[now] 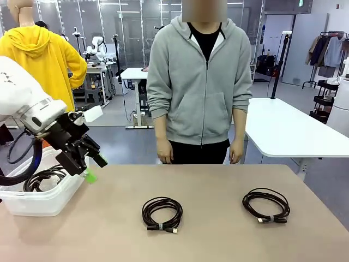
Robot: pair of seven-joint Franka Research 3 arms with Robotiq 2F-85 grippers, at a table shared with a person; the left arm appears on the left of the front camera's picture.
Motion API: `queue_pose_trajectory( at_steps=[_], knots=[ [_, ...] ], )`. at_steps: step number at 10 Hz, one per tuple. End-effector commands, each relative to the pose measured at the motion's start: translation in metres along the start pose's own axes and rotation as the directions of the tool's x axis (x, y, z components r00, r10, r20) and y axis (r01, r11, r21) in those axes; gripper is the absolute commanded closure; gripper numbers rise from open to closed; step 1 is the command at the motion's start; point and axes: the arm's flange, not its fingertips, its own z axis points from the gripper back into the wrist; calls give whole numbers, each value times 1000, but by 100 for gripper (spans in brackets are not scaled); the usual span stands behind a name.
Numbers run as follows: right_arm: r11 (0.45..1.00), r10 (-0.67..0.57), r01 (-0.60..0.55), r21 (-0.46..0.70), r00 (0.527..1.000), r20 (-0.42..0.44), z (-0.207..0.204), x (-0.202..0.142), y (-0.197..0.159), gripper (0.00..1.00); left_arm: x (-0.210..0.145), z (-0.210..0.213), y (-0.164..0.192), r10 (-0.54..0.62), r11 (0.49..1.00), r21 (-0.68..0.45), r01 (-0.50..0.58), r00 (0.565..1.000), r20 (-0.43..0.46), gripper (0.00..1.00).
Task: Organize and store the cables.
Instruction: Place the USB Extension Cable into the Organizing box.
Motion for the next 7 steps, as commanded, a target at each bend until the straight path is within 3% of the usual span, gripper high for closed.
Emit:
queue_pose_trajectory(
  at_steps=[1,4,5,6,7],
  knots=[
    [999,-28,27,-36,999,-25,-7,8,3,0,-4,15,-7,-23,1000,1,23,1000,20,0],
    [999,-28,27,-36,999,-25,-7,8,3,0,-3,15,-2,2,1000,15,-2,1000,21,0],
    [999,-28,27,-36,999,-25,-7,8,3,0,8,-18,4,118,993,38,-114,987,-108,0],
    [999,-28,27,-36,999,-25,-7,8,3,0,28,-64,12,171,984,76,-158,964,-204,0],
    [999,-28,27,-36,999,-25,-7,8,3,0,52,-104,14,141,989,82,-125,964,-226,0]
  ],
)
